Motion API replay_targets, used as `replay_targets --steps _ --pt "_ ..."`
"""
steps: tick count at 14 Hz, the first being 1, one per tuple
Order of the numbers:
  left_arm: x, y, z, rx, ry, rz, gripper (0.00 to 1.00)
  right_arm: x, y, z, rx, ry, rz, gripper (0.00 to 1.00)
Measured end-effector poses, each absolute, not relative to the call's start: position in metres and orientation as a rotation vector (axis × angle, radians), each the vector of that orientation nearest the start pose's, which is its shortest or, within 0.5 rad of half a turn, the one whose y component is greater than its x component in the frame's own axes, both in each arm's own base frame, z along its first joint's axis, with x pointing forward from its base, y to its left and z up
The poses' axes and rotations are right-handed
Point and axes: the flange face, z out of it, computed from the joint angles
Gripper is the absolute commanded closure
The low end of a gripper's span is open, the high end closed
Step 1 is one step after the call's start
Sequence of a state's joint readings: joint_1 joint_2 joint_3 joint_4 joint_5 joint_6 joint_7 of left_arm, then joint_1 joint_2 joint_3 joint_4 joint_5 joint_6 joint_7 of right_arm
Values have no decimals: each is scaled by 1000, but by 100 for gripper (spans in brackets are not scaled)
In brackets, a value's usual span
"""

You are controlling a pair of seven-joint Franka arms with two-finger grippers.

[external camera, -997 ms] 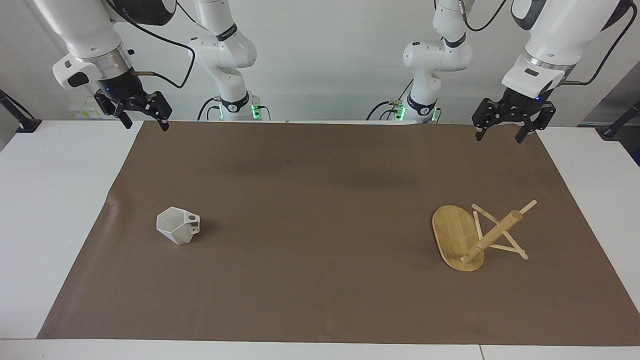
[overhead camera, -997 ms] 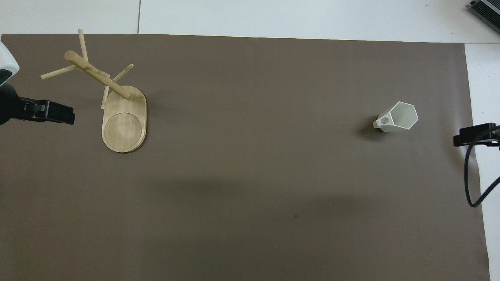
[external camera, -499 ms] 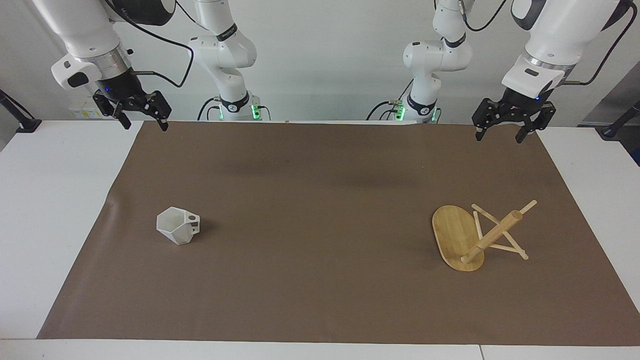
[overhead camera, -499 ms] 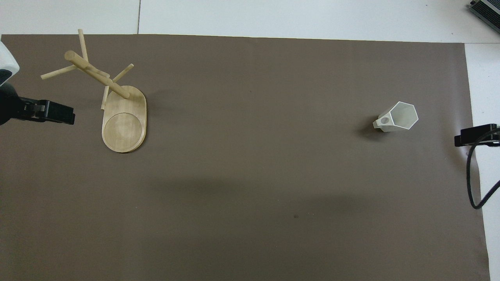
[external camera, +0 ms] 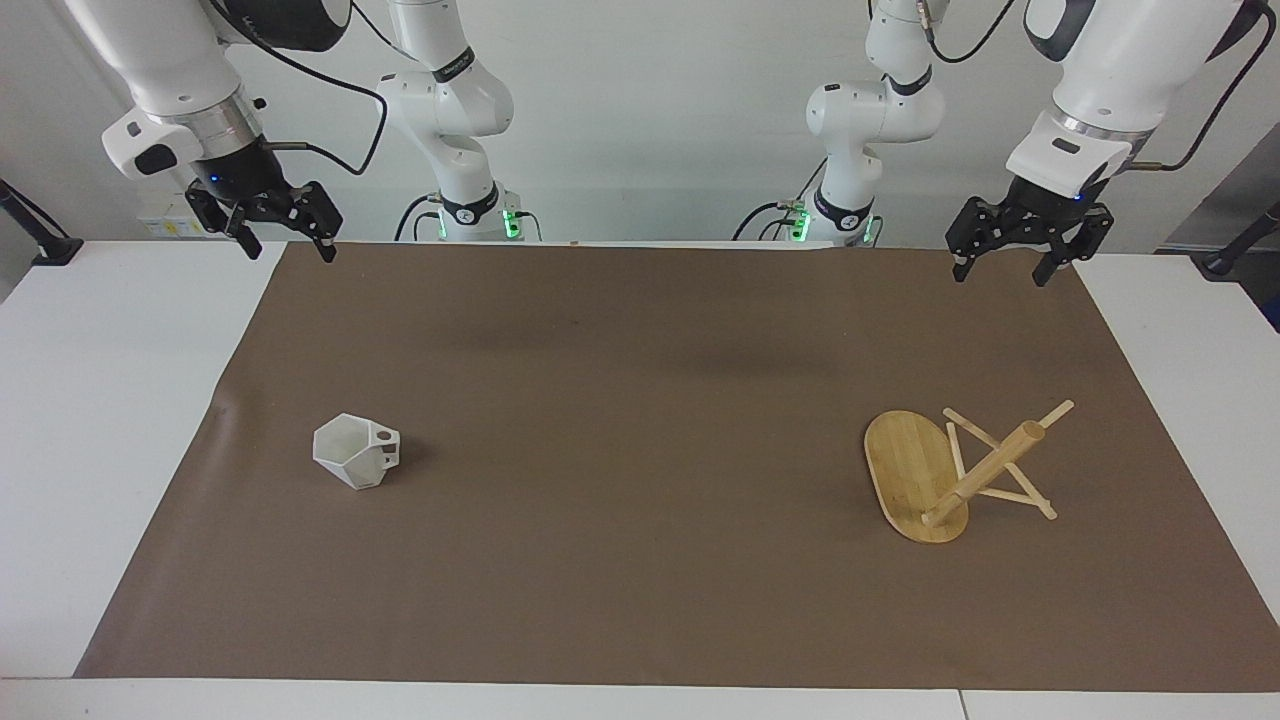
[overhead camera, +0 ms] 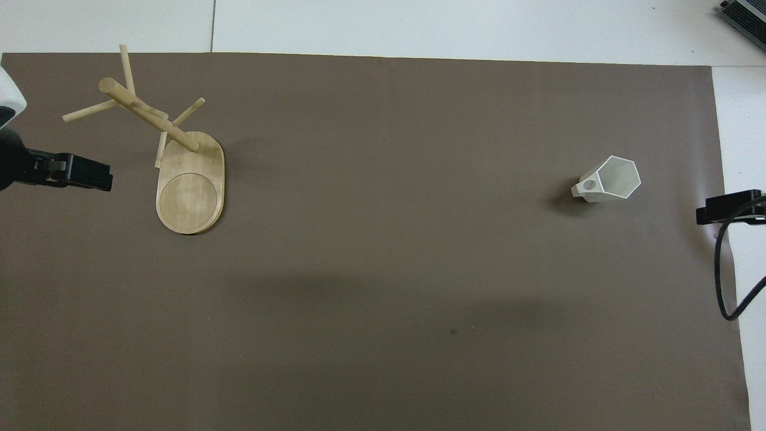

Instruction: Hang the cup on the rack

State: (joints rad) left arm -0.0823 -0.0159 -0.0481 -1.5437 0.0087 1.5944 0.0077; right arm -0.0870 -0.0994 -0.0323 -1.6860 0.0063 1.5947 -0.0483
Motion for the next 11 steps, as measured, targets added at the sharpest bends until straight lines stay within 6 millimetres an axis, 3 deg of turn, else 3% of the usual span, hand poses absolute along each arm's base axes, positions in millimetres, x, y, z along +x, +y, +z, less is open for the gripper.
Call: replay_targets --steps 9,11 --pt "549 -66 647 -3128 201 -101 0 521 -72 626 -3133 50 -26 0" --pt "549 -66 647 -3128 201 -101 0 526 -76 629 -3138 29 -106 0"
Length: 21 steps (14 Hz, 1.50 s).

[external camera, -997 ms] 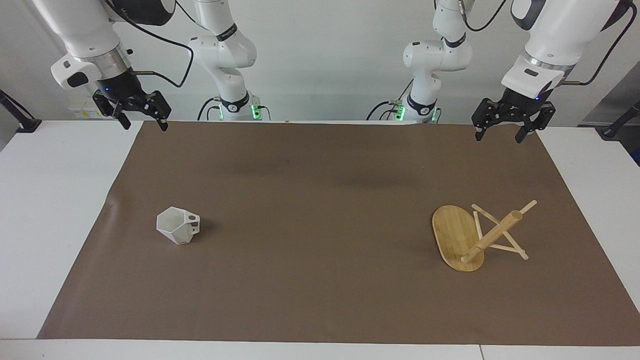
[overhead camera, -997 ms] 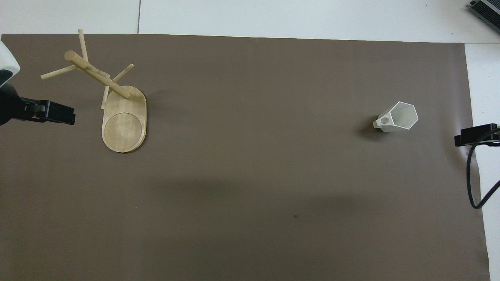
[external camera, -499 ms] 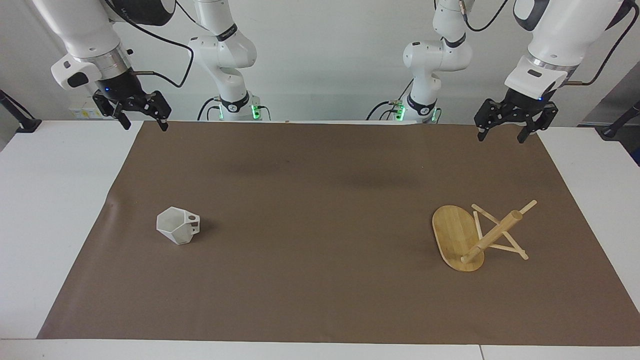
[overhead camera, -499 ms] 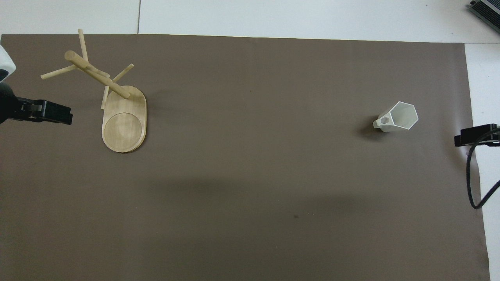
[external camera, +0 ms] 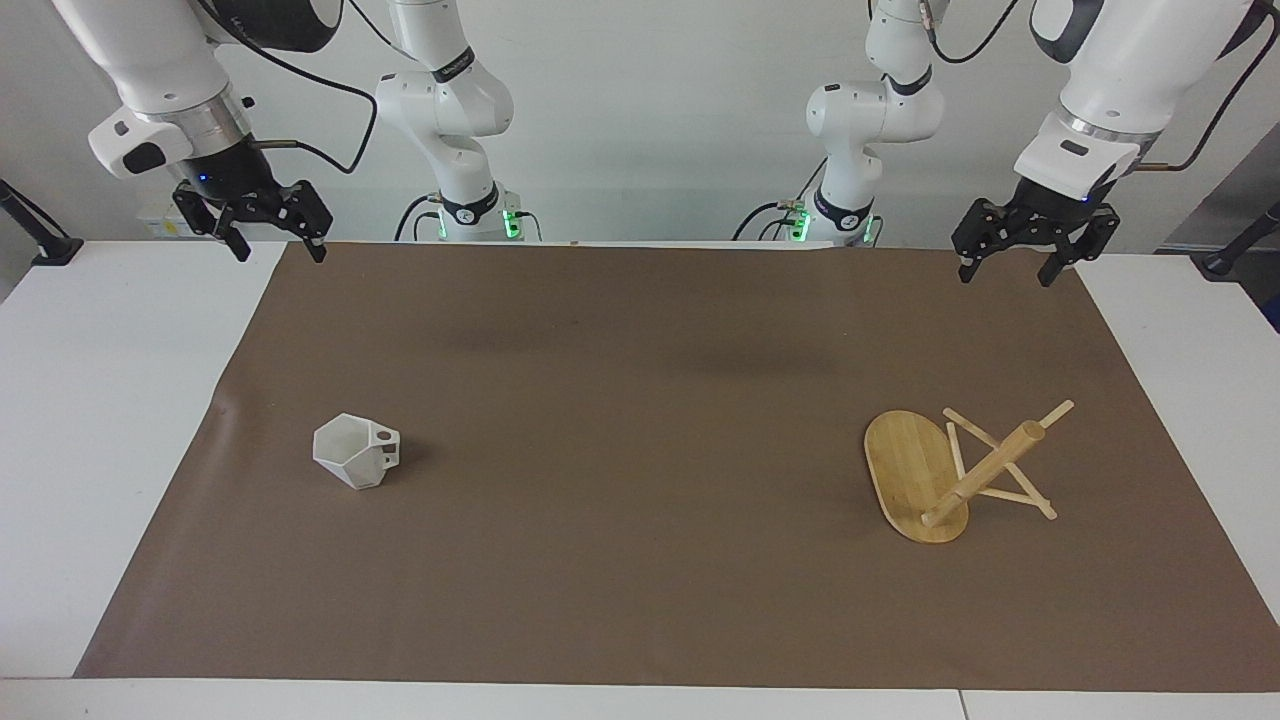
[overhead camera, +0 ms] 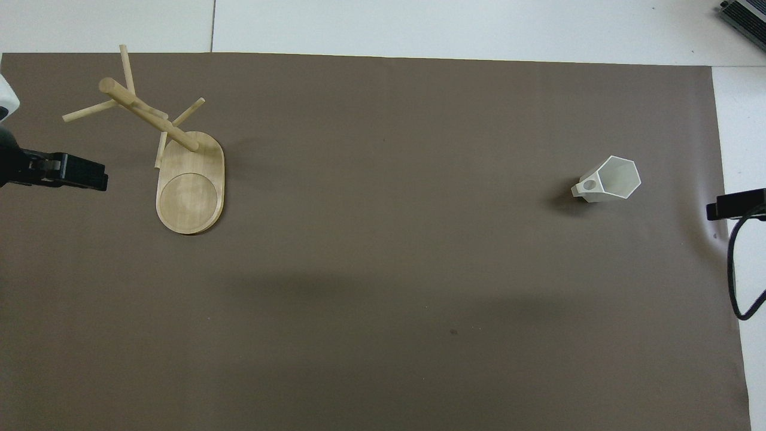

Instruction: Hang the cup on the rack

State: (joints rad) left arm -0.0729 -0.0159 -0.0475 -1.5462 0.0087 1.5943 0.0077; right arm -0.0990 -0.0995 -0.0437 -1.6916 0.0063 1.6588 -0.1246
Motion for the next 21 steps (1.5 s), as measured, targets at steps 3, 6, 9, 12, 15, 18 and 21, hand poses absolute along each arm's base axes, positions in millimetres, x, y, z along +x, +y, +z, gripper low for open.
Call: replay_targets --steps 3,6,9,12,15,18,21 --pt "549 -66 647 -3128 201 -101 0 535 -82 613 -3145 -40 -195 0" --pt "549 -66 647 -3128 200 -100 0 541 -91 572 -3149 -45 -227 0" --pt "549 -66 647 -3128 201 -100 0 552 -93 540 -3153 -92 -240 0" --pt "549 -66 647 -3128 200 -99 0 573 -98 501 -3159 -181 -261 0" --pt "549 -66 646 -3128 200 -99 0 594 -103 460 -3166 -199 -293 0" --pt "549 -66 646 -3128 200 -99 0 605 -105 435 -3169 -200 -313 0" --pt "549 -66 646 -3128 200 -98 0 614 -106 408 -3173 -201 -326 0"
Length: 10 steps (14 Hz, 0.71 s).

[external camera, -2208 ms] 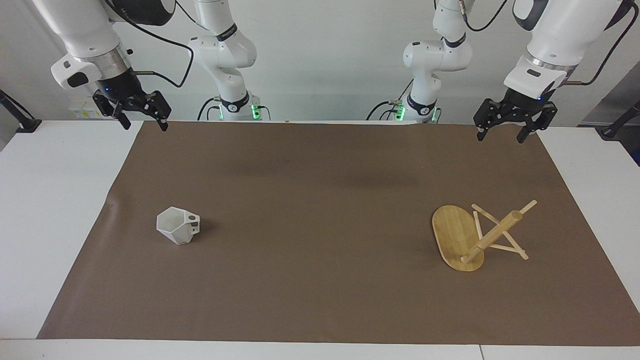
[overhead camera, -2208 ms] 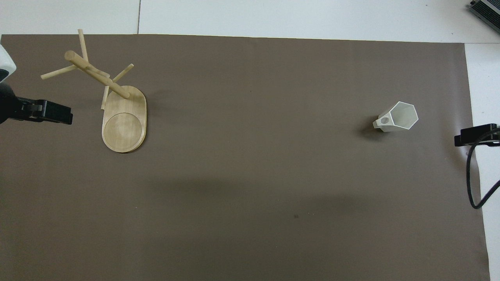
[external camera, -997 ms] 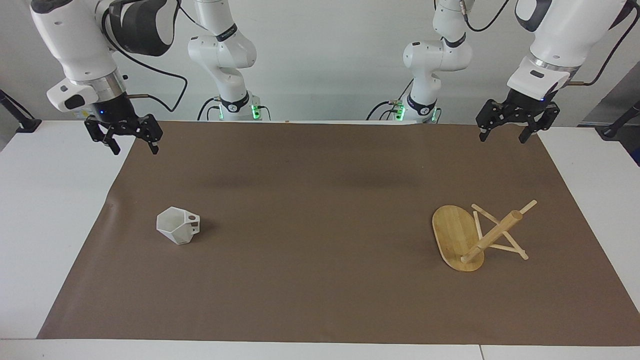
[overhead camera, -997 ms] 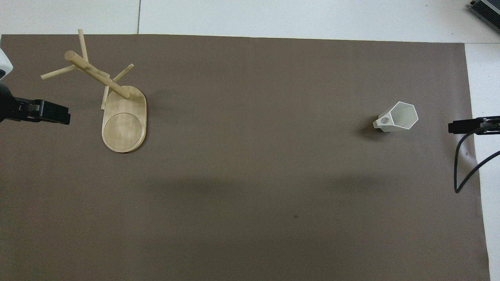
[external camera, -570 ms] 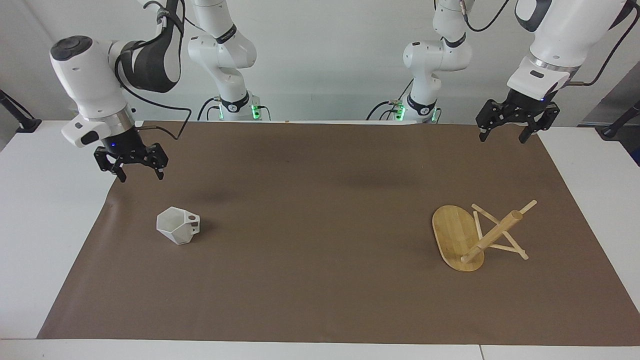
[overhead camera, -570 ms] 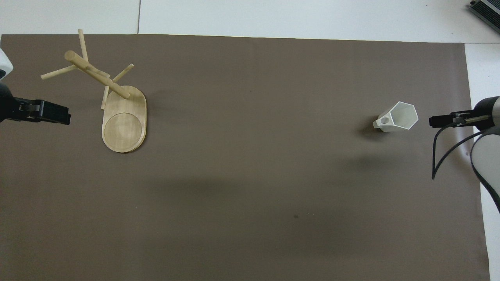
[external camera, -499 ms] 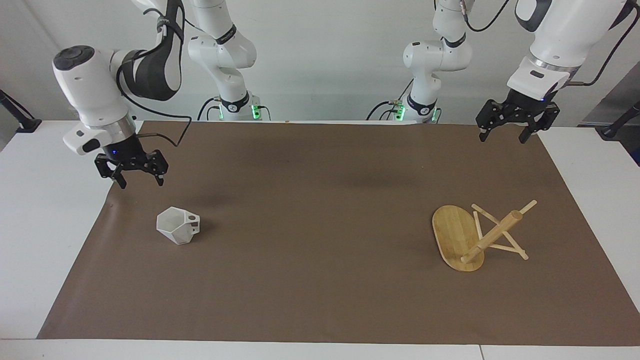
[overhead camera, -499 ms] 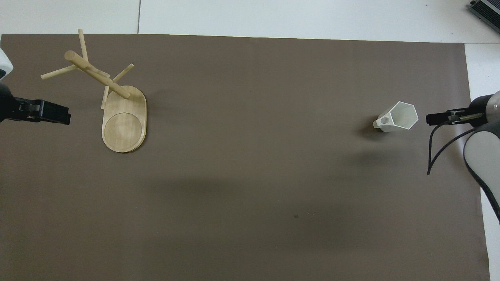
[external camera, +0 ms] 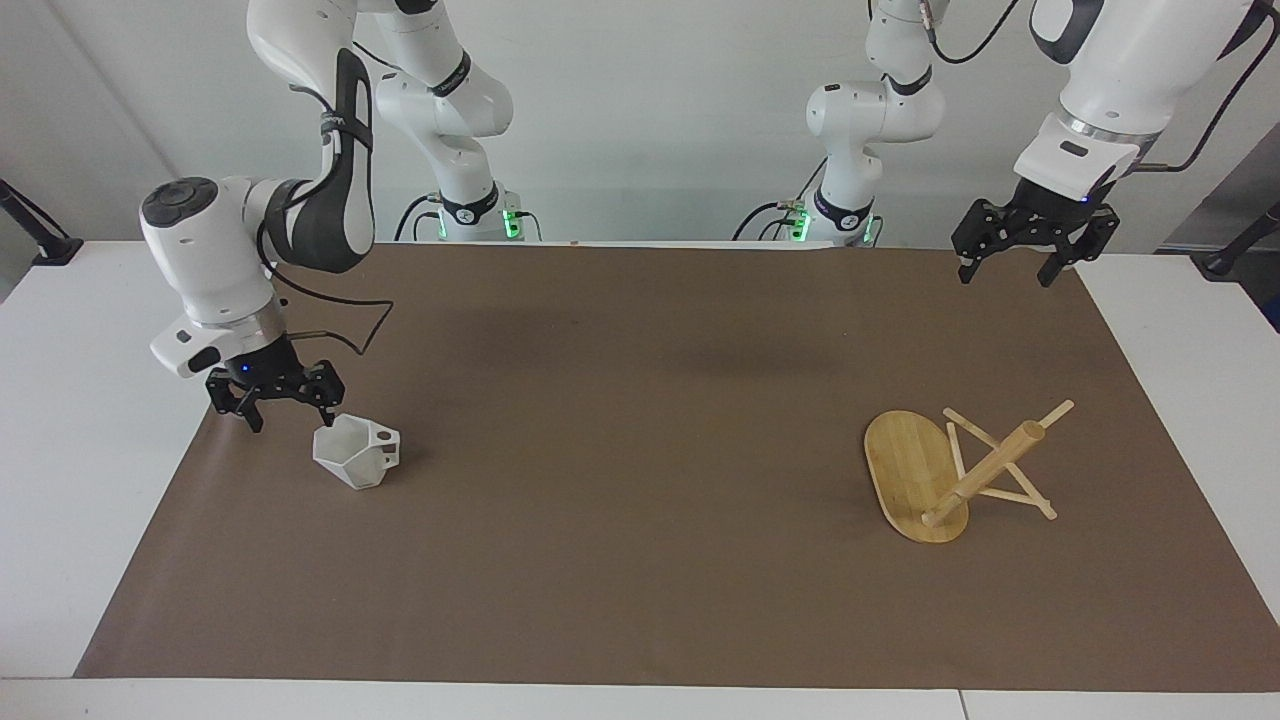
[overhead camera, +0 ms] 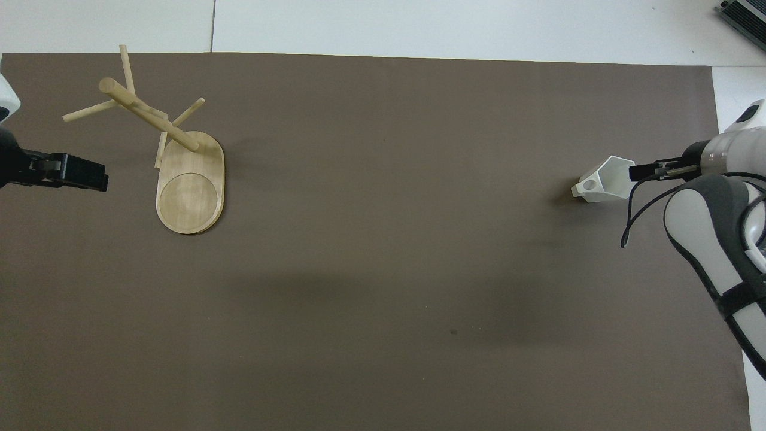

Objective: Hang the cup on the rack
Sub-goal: 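Move the right gripper toward the white cup, then close the right gripper on the white cup's rim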

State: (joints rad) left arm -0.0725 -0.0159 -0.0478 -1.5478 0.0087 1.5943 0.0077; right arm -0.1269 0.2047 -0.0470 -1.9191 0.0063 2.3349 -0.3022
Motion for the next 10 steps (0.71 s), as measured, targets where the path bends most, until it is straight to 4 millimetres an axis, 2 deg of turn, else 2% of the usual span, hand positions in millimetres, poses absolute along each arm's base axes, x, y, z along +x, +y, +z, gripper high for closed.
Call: replay_targets --steps 4,10 --pt "549 -66 646 -3128 200 -98 0 622 -105 384 -3173 -208 -326 0" --pt "549 -66 646 -3128 200 -98 0 621 -104 363 -3174 -211 -319 0"
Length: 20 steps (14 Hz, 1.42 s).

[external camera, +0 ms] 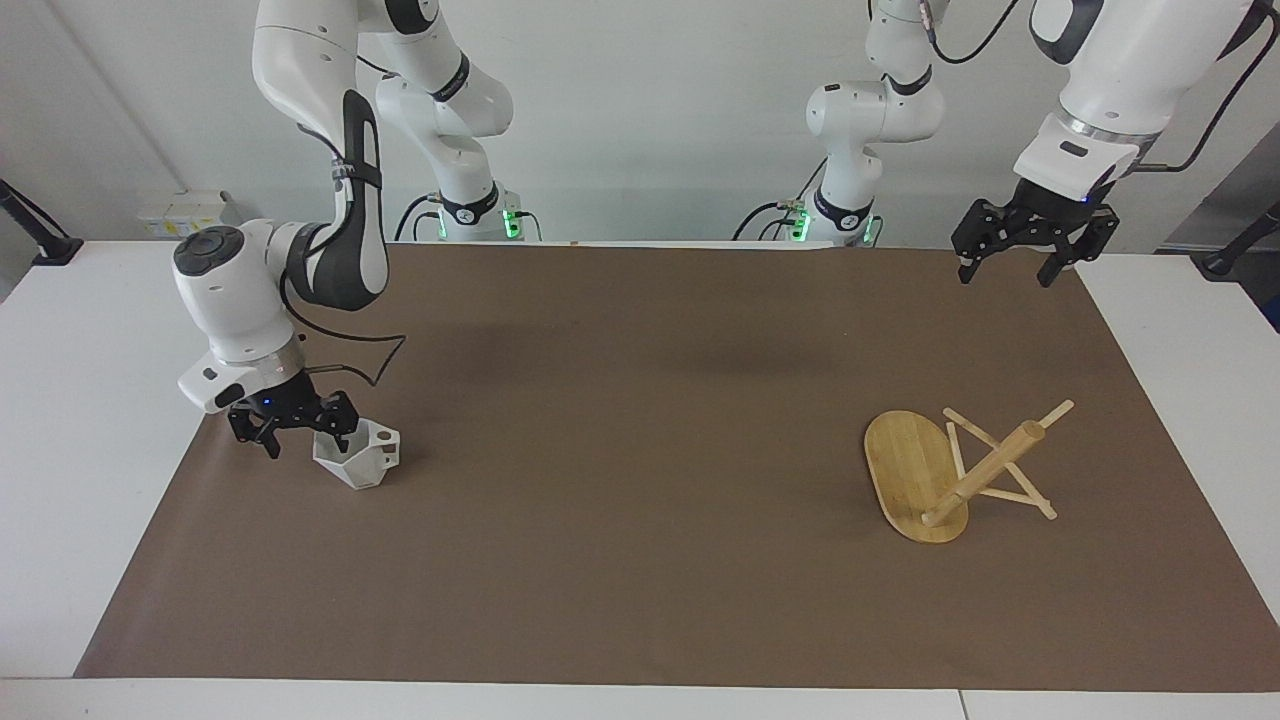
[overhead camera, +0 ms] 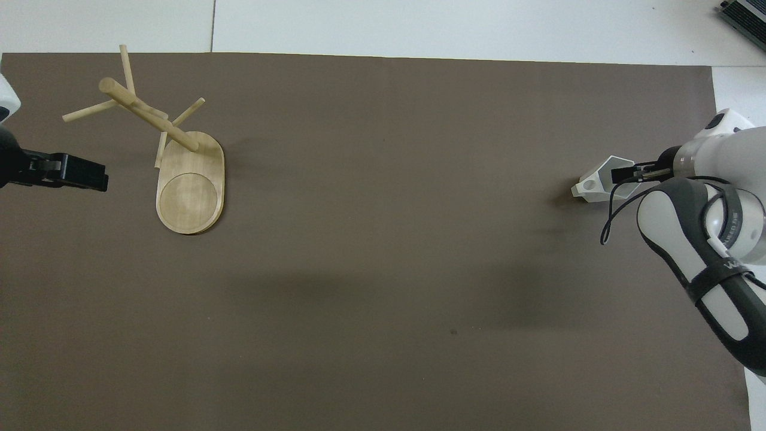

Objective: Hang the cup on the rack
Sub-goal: 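Close the right gripper on the white cup's rim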

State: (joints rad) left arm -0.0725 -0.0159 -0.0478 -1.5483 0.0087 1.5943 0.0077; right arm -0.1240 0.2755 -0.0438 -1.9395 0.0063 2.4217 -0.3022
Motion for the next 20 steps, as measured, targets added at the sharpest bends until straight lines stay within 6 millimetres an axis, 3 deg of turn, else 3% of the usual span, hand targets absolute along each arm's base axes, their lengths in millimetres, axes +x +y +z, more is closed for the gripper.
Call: replay_targets --steps 2,3,5,8,11,20 --pt "549 -66 646 -3128 200 -98 0 622 -102 363 -3172 -216 -319 0" --pt "549 -66 646 -3128 200 -98 0 622 -100 363 -3171 -220 -319 7" --pt "549 -66 646 -3128 200 -98 0 622 -98 363 -3170 -225 -319 33" --pt "549 -66 646 -3128 200 -98 0 623 -95 363 -3168 -232 -320 61" --pt "549 -66 646 -3128 200 -98 0 623 -95 363 -3168 -234 -320 100" --pt "549 -66 646 -3128 200 -97 0 624 -90 369 -3161 -240 -337 100"
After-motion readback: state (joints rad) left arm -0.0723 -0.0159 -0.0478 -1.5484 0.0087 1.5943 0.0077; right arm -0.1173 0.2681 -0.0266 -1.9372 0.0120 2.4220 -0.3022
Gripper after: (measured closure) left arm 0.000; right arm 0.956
